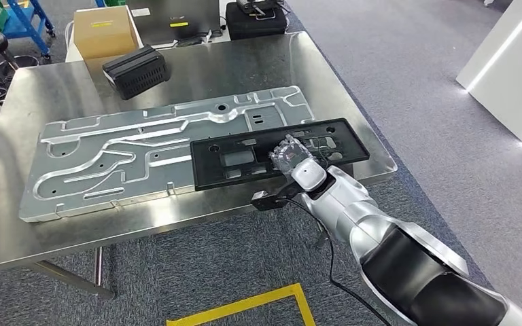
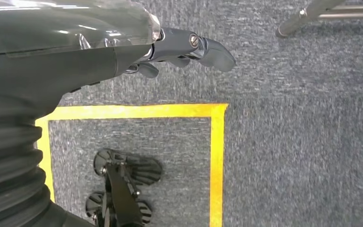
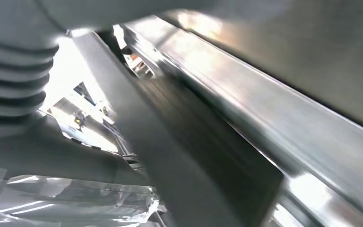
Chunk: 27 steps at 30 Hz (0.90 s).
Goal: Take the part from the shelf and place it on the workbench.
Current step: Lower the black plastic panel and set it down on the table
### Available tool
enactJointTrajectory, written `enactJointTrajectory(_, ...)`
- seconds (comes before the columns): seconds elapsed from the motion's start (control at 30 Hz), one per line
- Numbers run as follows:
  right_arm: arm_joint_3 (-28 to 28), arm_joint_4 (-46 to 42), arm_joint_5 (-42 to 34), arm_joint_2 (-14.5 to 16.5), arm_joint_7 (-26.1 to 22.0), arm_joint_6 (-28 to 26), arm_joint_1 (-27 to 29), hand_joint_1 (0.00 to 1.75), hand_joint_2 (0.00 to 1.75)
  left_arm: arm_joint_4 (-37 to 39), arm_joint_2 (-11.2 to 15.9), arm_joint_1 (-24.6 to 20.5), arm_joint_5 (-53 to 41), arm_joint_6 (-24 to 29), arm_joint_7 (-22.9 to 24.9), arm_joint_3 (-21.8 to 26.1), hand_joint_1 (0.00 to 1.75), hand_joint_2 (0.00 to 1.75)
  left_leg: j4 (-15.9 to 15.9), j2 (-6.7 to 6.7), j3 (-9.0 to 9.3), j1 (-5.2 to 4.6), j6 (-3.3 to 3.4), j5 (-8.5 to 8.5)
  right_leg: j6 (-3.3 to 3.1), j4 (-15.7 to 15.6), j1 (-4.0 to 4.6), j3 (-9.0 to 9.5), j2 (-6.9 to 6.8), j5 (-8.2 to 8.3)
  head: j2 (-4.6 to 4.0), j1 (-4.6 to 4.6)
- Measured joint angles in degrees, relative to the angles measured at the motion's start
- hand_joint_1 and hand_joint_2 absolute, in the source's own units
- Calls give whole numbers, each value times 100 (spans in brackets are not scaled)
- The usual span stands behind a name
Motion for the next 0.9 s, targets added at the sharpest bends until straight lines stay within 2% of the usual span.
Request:
enactJointTrajectory(0.07, -32, 2, -27, -43, 26, -162, -1, 0, 0, 1, 4, 18, 61, 20, -7, 2, 0, 0, -18, 0, -8, -1, -62, 22, -21, -117, 23, 39, -11, 33, 0, 0)
enactJointTrajectory(0.1, -58, 2, -37, -66, 47, -293, 0, 0, 0, 1, 11, 26, 89, 30, -12, 4, 0, 0, -25, 1, -13, 1, -91, 26, -31, -158, 5, 47, -10, 65, 0, -1)
enactJointTrajectory(0.17, -111, -3, -32, -92, 80, -647, -11, 0, 0, 2, 28, 42, 118, 60, -24, 8, 0, 0, 105, 2, -70, -3, -144, -81, -72, -270, -31, 83, -12, 139, 0, -1)
enactJointTrajectory(0.2, -130, -8, -13, -95, 91, -860, -20, 0, 0, 2, 41, 48, 128, 81, -32, 10, 0, 0, 336, 2, -169, -5, -163, -229, -87, -315, -48, 99, -12, 170, 0, -1)
enactJointTrajectory(0.27, -159, -17, 19, -77, 80, -1314, -24, 0, 0, 3, 62, 55, 146, 113, -56, 14, 0, 0, 1036, 2, -469, 1, -201, -587, -111, -322, -35, 93, -6, 183, 0, -1)
enactJointTrajectory(0.3, -188, -22, 13, -65, 58, -1566, -15, 0, 0, 3, 69, 58, 151, 121, -69, 15, 0, 0, 1333, 3, -602, 2, -220, -691, -111, -311, -31, 87, -5, 179, 0, -1)
enactJointTrajectory(0.33, -233, -34, -13, -51, 24, -1827, -6, 0, 0, 3, 73, 62, 153, 123, -81, 15, 0, 0, 1457, 3, -656, 4, -235, -694, -111, -298, -29, 82, -4, 174, 0, -1)
enactJointTrajectory(0.37, -296, -68, -48, -32, -20, -2112, 0, 0, 0, 3, 74, 66, 153, 123, -88, 15, 0, 0, 1359, 4, -604, 10, -246, -589, -105, -279, -30, 78, -4, 165, 0, -2)
enactJointTrajectory(0.43, -464, -252, -95, -5, -147, -2674, 5, 0, 0, 3, 76, 66, 150, 128, -93, 15, 0, 0, 646, 9, -246, 29, -249, -234, -78, -224, -33, 72, 0, 131, 0, -1)
enactJointTrajectory(0.47, -582, -428, -81, -2, -236, -2891, 15, 0, 0, 3, 76, 62, 147, 130, -94, 15, 0, 0, 296, 8, -71, 26, -227, -114, -56, -187, -23, 60, 4, 110, 0, -1)
enactJointTrajectory(0.5, -727, -664, -35, -6, -347, -3038, 42, 0, 0, 3, 77, 56, 144, 134, -92, 15, 0, 0, 79, 5, 37, 21, -193, -59, -32, -158, -12, 43, 7, 97, 0, -2)
enactJointTrajectory(0.6, -1404, -1702, 170, -19, -907, -3169, 295, 0, 0, 3, 76, 58, 149, 149, -83, 18, 0, 0, -8, -14, 60, 3, -69, -54, 40, -138, 6, 12, 5, 94, 0, -1)
enactJointTrajectory(0.67, -1932, -2408, 237, -19, -1223, -3189, 487, 0, 0, 3, 76, 61, 159, 157, -79, 20, 0, 0, -33, -17, 54, 18, 1, -27, 99, -15, -8, -43, 3, -10, 0, 0)
enactJointTrajectory(0.7, -2151, -2678, 248, -18, -1296, -3197, 544, 0, 0, 3, 76, 57, 162, 159, -79, 21, 0, 0, -47, -15, 53, 29, 32, -14, 127, 199, -18, -138, 3, -146, 0, 0)
enactJointTrajectory(0.77, -2447, -3046, 254, -27, -1340, -3200, 639, 0, 0, 3, 76, 52, 163, 163, -79, 22, 0, 0, -51, -14, 46, 31, 66, -10, 169, 919, -34, -470, 3, -509, 0, 1)
enactJointTrajectory(0.8, -2556, -3193, 258, -34, -1352, -3200, 699, 0, 0, 3, 76, 56, 163, 165, -79, 22, 0, 0, -51, -15, 44, 29, 71, -10, 179, 1275, -39, -641, 3, -637, 0, 1)
enactJointTrajectory(0.83, -2647, -3312, 263, -43, -1358, -3200, 763, 0, 0, 3, 76, 61, 163, 168, -79, 23, 0, 0, -50, -16, 43, 27, 72, -11, 179, 1474, -40, -745, 3, -669, 0, 1)
enactJointTrajectory(0.87, -2723, -3408, 267, -49, -1361, -3199, 814, 0, 0, 3, 76, 66, 163, 170, -79, 23, 0, 0, -50, -17, 43, 22, 72, -11, 167, 1460, -38, -748, 3, -596, 0, 1)
enactJointTrajectory(0.9, -2792, -3500, 269, -53, -1362, -3199, 845, 0, 0, 3, 76, 67, 163, 172, -79, 24, 0, 0, -49, -17, 45, 14, 71, -11, 141, 1218, -33, -638, 3, -431, 0, 1)
